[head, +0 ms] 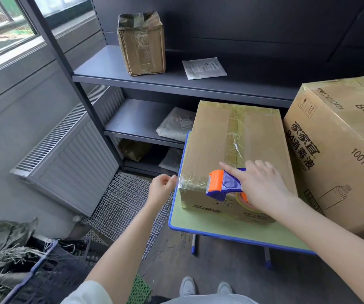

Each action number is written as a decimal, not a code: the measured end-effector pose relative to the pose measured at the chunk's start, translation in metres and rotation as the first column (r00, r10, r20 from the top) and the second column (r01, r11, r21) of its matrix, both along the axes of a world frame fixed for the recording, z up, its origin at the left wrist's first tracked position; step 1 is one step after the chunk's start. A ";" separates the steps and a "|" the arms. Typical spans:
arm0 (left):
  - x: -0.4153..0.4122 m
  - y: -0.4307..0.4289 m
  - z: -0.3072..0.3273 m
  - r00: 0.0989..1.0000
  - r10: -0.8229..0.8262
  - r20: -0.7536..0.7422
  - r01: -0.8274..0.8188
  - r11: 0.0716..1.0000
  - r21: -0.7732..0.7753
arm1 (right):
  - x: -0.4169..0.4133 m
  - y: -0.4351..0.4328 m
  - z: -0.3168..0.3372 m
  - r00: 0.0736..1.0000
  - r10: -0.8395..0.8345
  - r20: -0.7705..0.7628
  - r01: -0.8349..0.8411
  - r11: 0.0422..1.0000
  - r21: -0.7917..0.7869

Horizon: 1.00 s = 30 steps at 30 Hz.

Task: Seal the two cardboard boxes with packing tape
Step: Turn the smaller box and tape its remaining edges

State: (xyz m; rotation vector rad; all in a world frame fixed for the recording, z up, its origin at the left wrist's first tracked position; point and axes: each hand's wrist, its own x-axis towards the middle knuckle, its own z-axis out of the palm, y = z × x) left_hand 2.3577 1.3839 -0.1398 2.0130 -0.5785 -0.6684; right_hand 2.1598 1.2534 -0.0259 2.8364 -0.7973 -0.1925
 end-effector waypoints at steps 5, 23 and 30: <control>-0.009 -0.011 -0.006 0.984 0.015 -0.177 -0.009 0.999 0.036 | 0.002 -0.002 -0.001 1.000 0.013 0.003 -0.013 1.000 -0.007; -0.057 0.001 0.007 0.367 -0.266 0.891 0.409 0.907 0.102 | 0.006 -0.009 0.000 1.000 0.026 0.005 -0.026 1.000 0.007; -0.040 0.001 0.005 0.314 -0.195 0.929 0.381 0.922 0.065 | 0.010 -0.009 0.006 0.999 0.050 0.014 -0.050 0.998 0.048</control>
